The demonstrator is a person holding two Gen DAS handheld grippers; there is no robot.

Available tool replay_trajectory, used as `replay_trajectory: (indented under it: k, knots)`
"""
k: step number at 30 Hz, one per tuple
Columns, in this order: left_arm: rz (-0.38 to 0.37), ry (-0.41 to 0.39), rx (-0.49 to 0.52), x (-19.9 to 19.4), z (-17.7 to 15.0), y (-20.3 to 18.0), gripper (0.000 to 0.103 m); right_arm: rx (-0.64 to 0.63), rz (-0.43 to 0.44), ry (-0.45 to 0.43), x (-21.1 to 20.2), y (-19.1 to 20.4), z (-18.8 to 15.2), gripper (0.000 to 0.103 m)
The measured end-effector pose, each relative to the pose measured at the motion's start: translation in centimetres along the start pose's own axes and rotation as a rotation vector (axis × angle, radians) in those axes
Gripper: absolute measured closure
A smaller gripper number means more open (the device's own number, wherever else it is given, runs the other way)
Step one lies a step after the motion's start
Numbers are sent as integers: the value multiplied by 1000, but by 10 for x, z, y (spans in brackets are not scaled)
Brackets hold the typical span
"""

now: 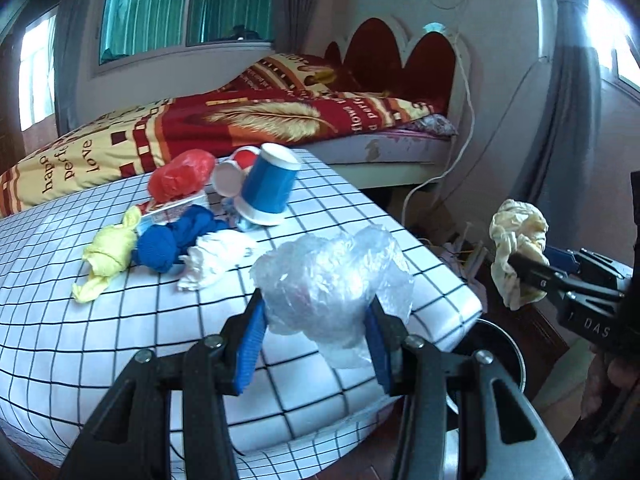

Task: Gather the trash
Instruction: 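Carry the bag and beige cloth over the black bin and open both tools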

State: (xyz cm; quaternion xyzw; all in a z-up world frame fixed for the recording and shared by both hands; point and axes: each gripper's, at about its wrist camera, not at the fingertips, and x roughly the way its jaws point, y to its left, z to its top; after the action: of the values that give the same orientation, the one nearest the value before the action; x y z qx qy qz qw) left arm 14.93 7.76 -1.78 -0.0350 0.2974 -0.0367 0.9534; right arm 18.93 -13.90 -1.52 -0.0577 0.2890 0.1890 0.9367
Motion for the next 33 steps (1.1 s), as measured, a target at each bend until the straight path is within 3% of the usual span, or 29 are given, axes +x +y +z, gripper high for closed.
replay_trajectory:
  k: [14, 33]
  knots:
    - [-99, 1, 73, -1, -9, -65, 55, 56, -93, 19, -37, -53, -31, 58]
    - [-244, 91, 190, 25, -33, -160, 55, 120, -164, 97, -58, -128, -87, 58]
